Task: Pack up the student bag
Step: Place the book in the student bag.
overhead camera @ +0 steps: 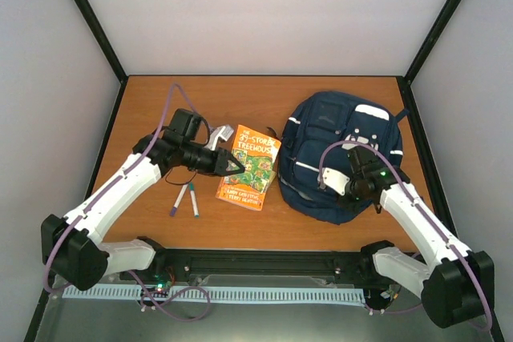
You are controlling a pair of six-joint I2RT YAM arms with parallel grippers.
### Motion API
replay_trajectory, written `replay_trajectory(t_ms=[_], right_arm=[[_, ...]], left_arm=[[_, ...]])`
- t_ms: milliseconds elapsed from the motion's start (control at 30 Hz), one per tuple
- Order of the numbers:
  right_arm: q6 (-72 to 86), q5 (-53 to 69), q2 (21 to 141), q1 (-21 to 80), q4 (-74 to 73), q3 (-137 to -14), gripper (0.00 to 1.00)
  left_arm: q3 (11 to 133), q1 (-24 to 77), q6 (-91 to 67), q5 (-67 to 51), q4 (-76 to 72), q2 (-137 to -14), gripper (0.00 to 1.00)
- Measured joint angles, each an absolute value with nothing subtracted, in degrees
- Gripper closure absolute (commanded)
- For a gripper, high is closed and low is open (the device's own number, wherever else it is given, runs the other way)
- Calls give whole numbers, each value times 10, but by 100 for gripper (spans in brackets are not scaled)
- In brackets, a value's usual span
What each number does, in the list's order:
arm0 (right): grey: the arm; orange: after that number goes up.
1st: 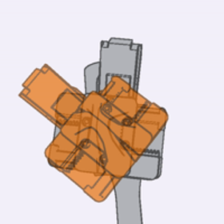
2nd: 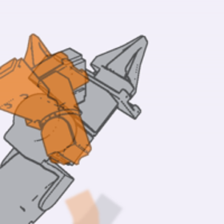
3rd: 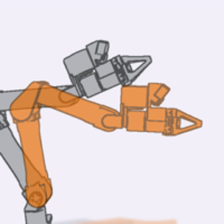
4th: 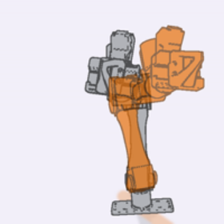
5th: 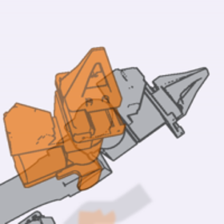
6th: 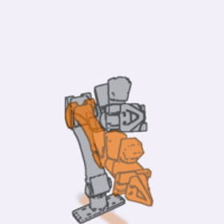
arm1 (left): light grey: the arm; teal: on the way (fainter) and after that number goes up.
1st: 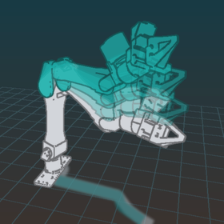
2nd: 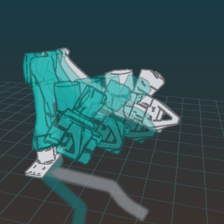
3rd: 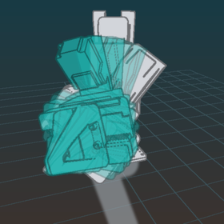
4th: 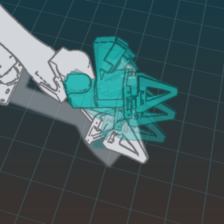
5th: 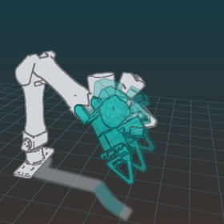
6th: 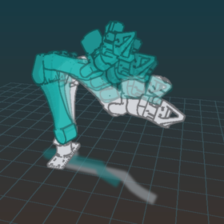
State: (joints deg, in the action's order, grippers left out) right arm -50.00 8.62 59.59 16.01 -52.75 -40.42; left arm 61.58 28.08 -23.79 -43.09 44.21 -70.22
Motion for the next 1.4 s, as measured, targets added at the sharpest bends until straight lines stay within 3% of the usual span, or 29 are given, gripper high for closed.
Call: replay_trajectory(t_ms=[67, 133, 400, 467, 567, 600, 767, 1000, 1400], right_arm=[[-505, 101, 584, 160, -538, -410, 54], [-516, 114, 573, 160, -547, -411, 47], [-531, 120, 571, 160, -548, -385, 48], [-529, 113, 583, 160, -536, -373, 54], [-524, 104, 598, 160, -513, -358, 90], [-524, 99, 603, 160, -506, -355, 96], [-515, 54, 602, 162, -491, -368, 97], [-516, -21, 543, 162, -527, -526, 97], [-482, -101, 552, 161, -491, -621, 97]], left_arm=[[613, 281, -238, -433, 442, -702, 99], [611, 281, -238, -436, 442, -702, 99], [606, 281, -237, -458, 442, -702, 99], [604, 281, -237, -462, 442, -702, 99], [600, 281, -237, -467, 441, -702, 99], [597, 281, -237, -469, 439, -702, 99], [597, 281, -232, -488, 441, -714, 99], [623, 308, -211, -497, 455, -751, 99], [693, 479, -205, -506, 412, -886, 99]])
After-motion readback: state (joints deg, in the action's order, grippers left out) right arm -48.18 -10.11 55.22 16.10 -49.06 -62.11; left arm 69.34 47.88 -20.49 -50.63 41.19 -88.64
